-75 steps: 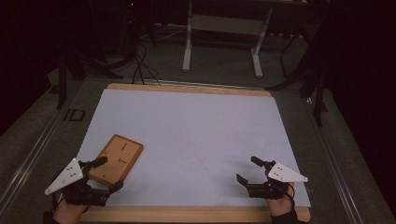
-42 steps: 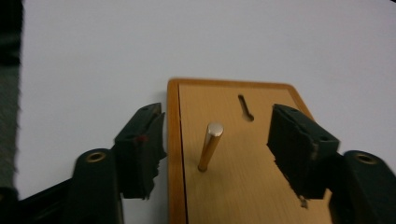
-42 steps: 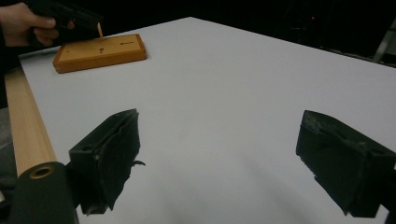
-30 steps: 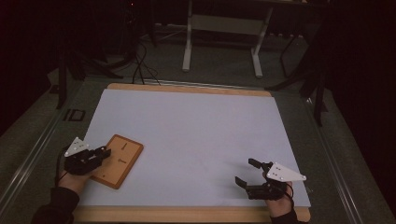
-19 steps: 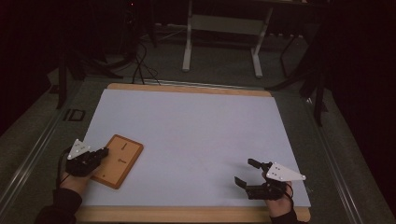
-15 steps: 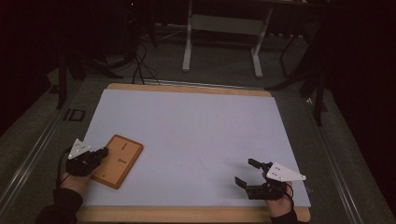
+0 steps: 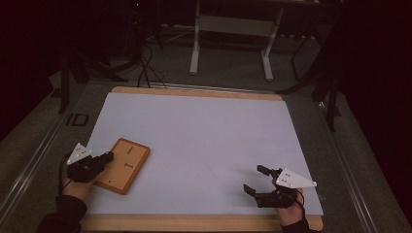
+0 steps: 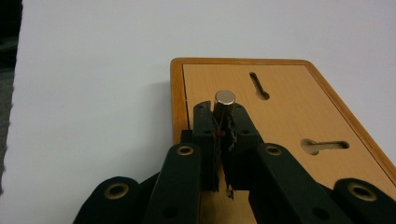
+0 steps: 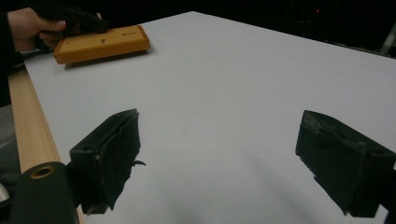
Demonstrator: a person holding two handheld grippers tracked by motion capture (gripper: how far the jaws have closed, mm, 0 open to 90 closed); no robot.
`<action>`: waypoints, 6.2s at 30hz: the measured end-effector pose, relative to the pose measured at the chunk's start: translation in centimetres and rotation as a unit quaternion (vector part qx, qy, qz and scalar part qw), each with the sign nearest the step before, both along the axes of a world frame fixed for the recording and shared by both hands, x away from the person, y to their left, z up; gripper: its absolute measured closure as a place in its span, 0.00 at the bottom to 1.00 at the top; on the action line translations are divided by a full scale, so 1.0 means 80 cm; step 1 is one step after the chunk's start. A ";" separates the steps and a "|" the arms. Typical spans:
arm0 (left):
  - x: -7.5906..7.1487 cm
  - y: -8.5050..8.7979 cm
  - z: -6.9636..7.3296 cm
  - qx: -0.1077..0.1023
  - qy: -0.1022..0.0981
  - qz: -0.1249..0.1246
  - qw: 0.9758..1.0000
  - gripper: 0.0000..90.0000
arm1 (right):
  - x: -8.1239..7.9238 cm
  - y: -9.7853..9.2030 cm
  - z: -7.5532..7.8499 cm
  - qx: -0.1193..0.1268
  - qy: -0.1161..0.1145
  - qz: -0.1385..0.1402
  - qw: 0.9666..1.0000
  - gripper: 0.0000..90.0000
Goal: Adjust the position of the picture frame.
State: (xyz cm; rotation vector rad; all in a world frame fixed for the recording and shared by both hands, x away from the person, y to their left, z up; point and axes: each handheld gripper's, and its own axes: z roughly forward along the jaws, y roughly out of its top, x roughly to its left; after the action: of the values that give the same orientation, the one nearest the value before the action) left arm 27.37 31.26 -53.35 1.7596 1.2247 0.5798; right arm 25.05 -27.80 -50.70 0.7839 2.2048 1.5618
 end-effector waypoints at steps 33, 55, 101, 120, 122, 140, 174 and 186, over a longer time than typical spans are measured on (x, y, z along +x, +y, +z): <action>0.061 -0.115 0.070 0.017 -0.030 -0.149 0.988 0.95 | 0.003 -0.013 0.002 0.019 0.004 -0.011 1.000 0.15; 0.113 -0.222 0.053 0.023 -0.015 -0.249 0.968 0.95 | 0.003 -0.019 0.003 0.029 0.006 -0.014 0.999 0.15; 0.146 -0.317 0.006 0.018 0.029 -0.320 0.947 0.86 | 0.003 -0.011 0.007 0.013 0.001 -0.001 1.000 0.16; 0.062 -0.246 0.058 -0.045 -0.009 -0.304 0.951 0.54 | 0.036 0.010 0.046 -0.005 -0.017 0.019 1.000 0.14; 0.047 -0.237 0.063 -0.045 -0.019 -0.301 0.952 0.50 | 0.045 0.016 0.049 -0.001 -0.010 0.016 1.000 0.13; 0.001 -0.217 0.038 -0.056 -0.013 -0.276 0.959 0.28 | 0.125 0.080 0.041 -0.027 0.032 0.012 0.999 0.47; -0.001 -0.206 0.008 -0.054 -0.029 -0.238 0.969 0.02 | 0.269 0.153 -0.020 -0.157 0.147 -0.007 0.976 1.00; -0.001 -0.206 0.008 -0.054 -0.029 -0.241 0.969 0.02 | 0.273 0.159 -0.024 -0.166 0.159 -0.004 0.973 1.00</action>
State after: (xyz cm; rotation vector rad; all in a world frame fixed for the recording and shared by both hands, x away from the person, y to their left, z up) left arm 27.28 14.80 -52.71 1.8439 0.7305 0.2695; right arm 46.90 -15.06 -52.59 0.9886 2.5904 1.0756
